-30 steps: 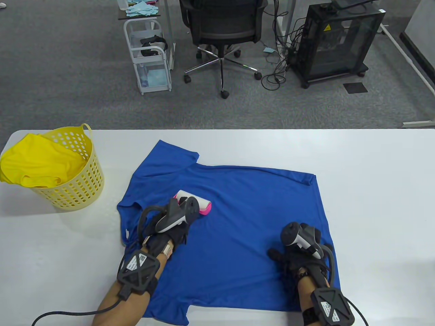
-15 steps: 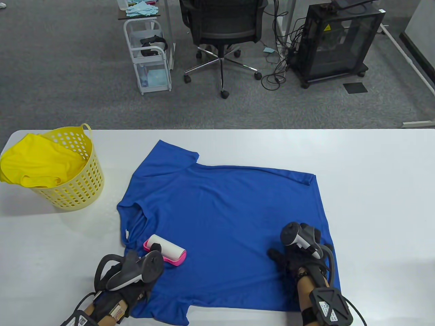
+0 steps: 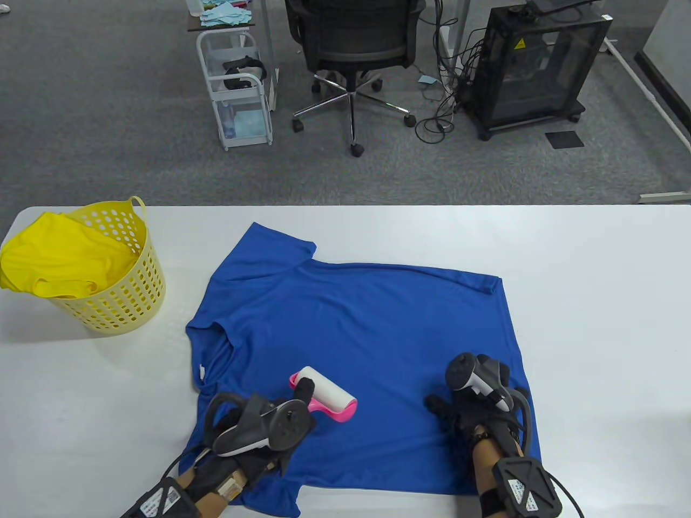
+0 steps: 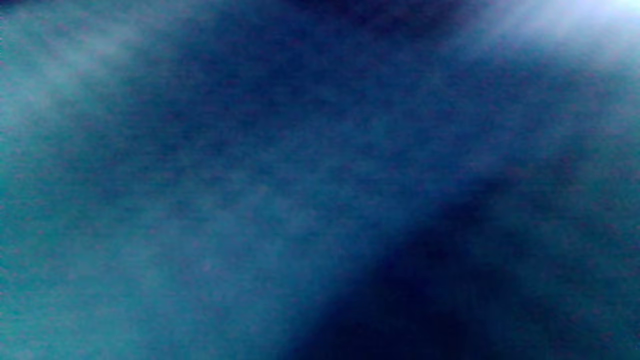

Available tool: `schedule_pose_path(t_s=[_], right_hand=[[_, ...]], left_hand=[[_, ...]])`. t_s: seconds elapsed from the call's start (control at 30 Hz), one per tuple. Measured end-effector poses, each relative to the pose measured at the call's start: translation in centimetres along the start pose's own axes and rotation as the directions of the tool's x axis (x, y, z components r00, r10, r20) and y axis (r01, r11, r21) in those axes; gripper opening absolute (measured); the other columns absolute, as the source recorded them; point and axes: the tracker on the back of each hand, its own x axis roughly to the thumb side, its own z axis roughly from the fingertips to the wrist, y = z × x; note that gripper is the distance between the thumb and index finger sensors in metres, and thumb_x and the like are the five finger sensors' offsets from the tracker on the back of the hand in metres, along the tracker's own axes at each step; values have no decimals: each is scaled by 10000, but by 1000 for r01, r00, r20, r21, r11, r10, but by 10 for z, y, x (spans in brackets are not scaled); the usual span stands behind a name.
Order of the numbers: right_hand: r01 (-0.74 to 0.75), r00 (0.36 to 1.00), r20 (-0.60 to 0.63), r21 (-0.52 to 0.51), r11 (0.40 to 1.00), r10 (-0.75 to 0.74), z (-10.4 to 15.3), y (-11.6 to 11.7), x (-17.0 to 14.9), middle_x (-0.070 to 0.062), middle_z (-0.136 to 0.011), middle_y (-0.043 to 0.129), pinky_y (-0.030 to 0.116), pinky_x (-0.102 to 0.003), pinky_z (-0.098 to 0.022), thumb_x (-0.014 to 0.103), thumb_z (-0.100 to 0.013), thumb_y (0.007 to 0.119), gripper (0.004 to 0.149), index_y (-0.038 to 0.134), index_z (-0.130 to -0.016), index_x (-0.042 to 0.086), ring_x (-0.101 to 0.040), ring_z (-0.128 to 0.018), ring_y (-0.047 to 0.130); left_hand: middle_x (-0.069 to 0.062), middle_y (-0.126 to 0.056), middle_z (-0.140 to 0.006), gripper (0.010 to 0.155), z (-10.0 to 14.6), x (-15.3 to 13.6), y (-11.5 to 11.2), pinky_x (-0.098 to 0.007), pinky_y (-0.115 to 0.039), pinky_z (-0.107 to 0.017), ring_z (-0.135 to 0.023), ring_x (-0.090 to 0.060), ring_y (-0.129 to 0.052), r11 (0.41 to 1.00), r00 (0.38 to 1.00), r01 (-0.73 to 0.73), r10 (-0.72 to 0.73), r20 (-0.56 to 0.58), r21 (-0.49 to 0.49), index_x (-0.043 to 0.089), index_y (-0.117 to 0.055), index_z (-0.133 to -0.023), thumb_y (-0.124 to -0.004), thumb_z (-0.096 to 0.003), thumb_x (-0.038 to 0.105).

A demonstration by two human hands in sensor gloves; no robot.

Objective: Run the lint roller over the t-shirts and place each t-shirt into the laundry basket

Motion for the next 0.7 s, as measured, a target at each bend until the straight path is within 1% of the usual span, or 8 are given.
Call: schedule_pose_path(t_s=[0.1,0.13,0.2,0.3,0.4,0.47,0.57,0.7], right_hand=[[0,1000,0,0,1000,0,0,0,0,-169,-885,-315,6,-777,-550,737,-315,396,896,-204,-818,300,-480,-809,-247],[0,1000,0,0,1000,0,0,0,0,-169,-885,-315,6,-778,-550,736,-315,396,896,-204,-818,300,-480,-810,-245],[-1,1000,0,-1,1000,1,0,0,0,-169,-885,-315,7,-778,-549,736,-316,396,896,-203,-818,299,-481,-809,-246],[0,1000,5,-3,1000,0,-1,0,0,-169,-884,-316,2,-778,-546,736,-316,398,896,-202,-819,301,-480,-808,-248],[0,1000,10,-3,1000,0,-1,0,0,-169,-884,-316,1,-778,-543,736,-318,398,895,-202,-819,300,-480,-807,-248],[-1,1000,9,-3,1000,1,-1,0,0,-169,-885,-316,2,-778,-545,737,-317,397,896,-202,-819,300,-480,-808,-248],[-1,1000,8,-3,1000,1,-1,0,0,-168,-884,-316,1,-777,-545,737,-317,397,896,-203,-818,301,-479,-808,-249],[1,1000,11,-2,1000,-1,-1,0,0,-169,-884,-316,0,-778,-543,736,-319,398,894,-202,-819,301,-480,-806,-250]], left_hand=[[53,-979,-496,621,-36,15,-13,-274,-953,-128,-114,-34,-1113,994,999,39,-42,-24,-105,228,-521,-1011,-612,-502,571],[59,-970,-503,621,-43,17,-14,-273,-952,-136,-124,-32,-1112,994,998,56,-60,-34,-98,232,-502,-1011,-606,-503,572],[60,-986,-481,620,-67,25,-10,-274,-954,-118,-97,-34,-1115,996,996,79,-80,-49,-30,228,-535,-1003,-621,-494,573],[48,-977,-493,620,-104,32,-7,-287,-951,-129,-115,-51,-1115,997,994,33,-40,-101,-64,227,-517,-1003,-621,-496,568],[42,-979,-489,620,-141,44,-2,-293,-952,-127,-116,-61,-1117,996,986,49,-60,-155,-70,222,-518,-998,-624,-492,565],[38,-982,-488,622,-157,53,-2,-299,-954,-129,-120,-70,-1122,996,981,57,-68,-184,-64,212,-519,-996,-632,-491,557],[36,-986,-484,623,-169,54,0,-303,-955,-125,-116,-76,-1124,998,976,25,-39,-216,-66,208,-528,-992,-645,-488,555],[31,-985,-487,627,-168,55,0,-307,-953,-128,-122,-84,-1125,995,974,0,-23,-223,-103,200,-522,-994,-651,-489,550]])
